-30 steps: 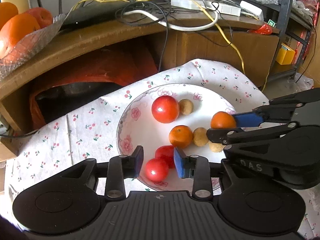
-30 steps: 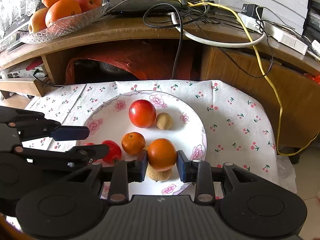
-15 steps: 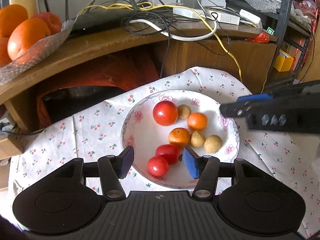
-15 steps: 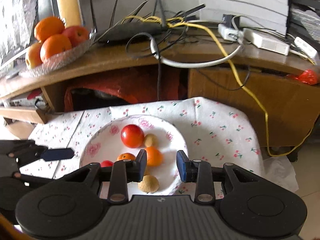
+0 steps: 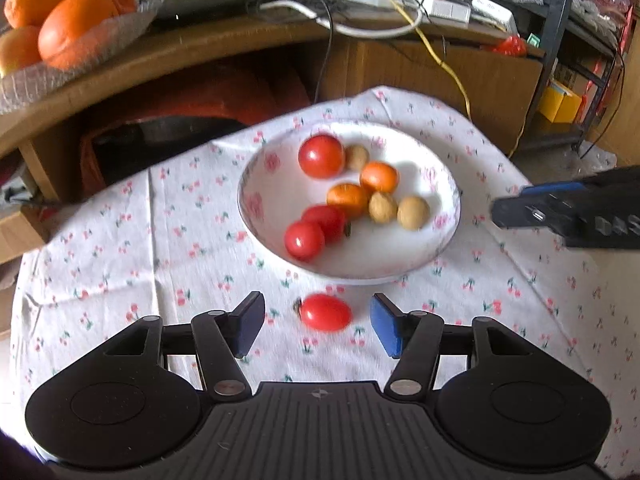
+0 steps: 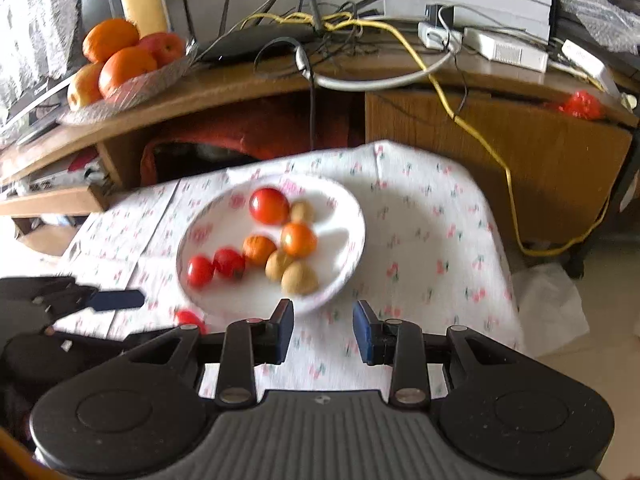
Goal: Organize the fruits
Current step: 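Close the left gripper on a red tomato on the cloth while the right gripper moves away, then lift the tomato with the left gripper while the right gripper swings toward a small orange, then close the right gripper on the small orange while the left gripper holds the tomato, then carry the tomato in the left gripper while the right gripper carries the orange to the bowl, then open the left gripper over the bowl while the right gripper releases the orange, then withdraw both open grippers up and away from the bowl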
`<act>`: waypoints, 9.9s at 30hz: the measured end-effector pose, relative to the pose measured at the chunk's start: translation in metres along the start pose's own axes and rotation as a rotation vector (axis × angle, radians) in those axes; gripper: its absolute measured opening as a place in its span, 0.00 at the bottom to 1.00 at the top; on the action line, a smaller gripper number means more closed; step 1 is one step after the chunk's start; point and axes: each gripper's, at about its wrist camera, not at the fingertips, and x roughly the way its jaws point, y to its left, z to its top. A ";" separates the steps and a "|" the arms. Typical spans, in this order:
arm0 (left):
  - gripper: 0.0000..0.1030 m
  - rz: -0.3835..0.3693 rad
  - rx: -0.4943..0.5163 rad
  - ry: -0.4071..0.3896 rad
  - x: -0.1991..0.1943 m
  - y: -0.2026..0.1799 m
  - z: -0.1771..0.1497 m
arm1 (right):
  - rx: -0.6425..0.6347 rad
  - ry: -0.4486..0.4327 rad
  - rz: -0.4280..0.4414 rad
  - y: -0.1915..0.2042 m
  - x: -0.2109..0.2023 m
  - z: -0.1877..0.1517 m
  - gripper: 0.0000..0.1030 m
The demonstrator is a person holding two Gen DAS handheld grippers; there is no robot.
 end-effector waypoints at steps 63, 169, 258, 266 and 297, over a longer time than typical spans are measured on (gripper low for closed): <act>0.41 0.069 -0.085 -0.094 -0.133 0.035 -0.068 | -0.437 0.165 0.404 0.127 -0.070 -0.114 0.33; 0.32 0.053 0.031 0.010 -0.081 -0.029 -0.061 | -0.228 -0.008 0.120 0.074 -0.036 -0.073 0.29; 0.81 0.179 -0.038 -0.070 0.012 0.002 0.057 | -0.010 -0.083 -0.011 0.007 0.048 0.035 0.38; 0.87 0.170 -0.043 -0.099 -0.008 -0.002 0.046 | -0.020 -0.106 -0.030 0.009 0.026 0.023 0.40; 1.00 0.199 -0.082 -0.125 -0.094 -0.025 -0.038 | -0.003 -0.077 -0.004 0.041 -0.058 -0.063 0.44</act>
